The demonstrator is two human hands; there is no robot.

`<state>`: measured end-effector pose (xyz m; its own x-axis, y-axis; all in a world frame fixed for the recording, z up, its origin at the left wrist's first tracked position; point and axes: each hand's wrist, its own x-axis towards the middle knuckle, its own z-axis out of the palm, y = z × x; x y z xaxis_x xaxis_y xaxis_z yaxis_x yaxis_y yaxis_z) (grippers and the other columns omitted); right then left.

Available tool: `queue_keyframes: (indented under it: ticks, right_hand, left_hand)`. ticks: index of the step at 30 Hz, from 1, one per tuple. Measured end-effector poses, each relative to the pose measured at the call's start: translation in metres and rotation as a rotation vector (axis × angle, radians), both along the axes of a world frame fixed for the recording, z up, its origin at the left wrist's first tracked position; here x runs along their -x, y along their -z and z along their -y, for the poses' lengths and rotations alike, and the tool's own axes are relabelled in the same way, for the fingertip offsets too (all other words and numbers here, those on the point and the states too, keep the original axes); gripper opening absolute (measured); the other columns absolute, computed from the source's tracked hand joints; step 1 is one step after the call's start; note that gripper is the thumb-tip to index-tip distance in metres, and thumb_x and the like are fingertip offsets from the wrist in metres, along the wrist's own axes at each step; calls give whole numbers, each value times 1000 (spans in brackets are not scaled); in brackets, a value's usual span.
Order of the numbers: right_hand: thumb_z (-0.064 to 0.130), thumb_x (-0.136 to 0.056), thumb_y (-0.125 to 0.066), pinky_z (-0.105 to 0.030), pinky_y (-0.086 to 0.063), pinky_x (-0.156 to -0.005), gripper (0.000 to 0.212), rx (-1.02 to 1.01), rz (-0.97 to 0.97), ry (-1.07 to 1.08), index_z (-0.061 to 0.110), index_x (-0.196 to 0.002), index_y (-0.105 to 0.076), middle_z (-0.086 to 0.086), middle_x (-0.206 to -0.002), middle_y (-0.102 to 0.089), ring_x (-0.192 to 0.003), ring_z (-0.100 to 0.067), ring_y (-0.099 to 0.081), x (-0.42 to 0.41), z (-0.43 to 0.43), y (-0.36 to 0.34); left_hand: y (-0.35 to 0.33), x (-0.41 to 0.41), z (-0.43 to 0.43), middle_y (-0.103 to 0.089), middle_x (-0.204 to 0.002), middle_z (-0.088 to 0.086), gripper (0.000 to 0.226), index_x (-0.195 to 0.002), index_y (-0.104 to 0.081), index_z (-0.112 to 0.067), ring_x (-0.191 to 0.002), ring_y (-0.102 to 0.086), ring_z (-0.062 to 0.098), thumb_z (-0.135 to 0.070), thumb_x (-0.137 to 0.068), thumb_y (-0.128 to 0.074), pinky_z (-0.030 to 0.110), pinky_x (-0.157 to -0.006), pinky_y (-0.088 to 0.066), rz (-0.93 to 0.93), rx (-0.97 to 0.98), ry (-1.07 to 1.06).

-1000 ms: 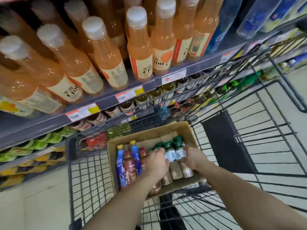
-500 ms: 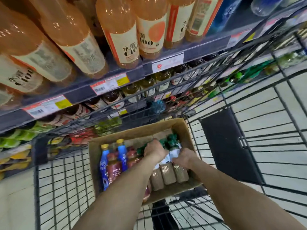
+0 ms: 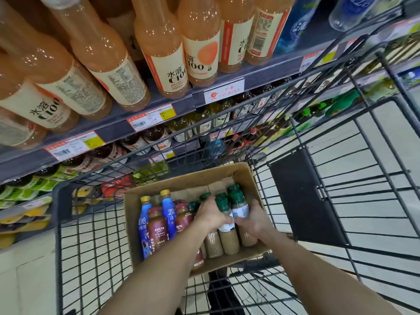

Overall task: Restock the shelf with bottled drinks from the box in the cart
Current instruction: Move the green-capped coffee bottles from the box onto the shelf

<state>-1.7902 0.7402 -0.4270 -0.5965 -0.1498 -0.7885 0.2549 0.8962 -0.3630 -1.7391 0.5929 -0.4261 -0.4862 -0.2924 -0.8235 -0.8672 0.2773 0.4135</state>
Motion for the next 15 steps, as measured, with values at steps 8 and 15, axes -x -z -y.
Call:
queue_keyframes:
  ticks: [8,15]
  right_hand:
    - [37,-73,-78,-39,-53,-84,57,59,-34,24,22,-115,-43,-1,-101,-67,-94,-23,-66,-17,-9,-11]
    - [52,-66,-77,-42,-54,-85,60,176,-96,90,28,-110,-45,4,-101,-68,-92,-19,-66,-28,-8,-49]
  left_hand:
    - [-5,-31,-12,-66,-118,-2,67,-122,-57,-17,-106,-62,18,-19,-64,-90,28,-91,-48,-10,-70,-62]
    - [-47,-54,-15,-64,-115,-14,65,-123,-54,-31,-108,-60,11,-17,-69,-88,30,-96,-47,-125,-70,-152]
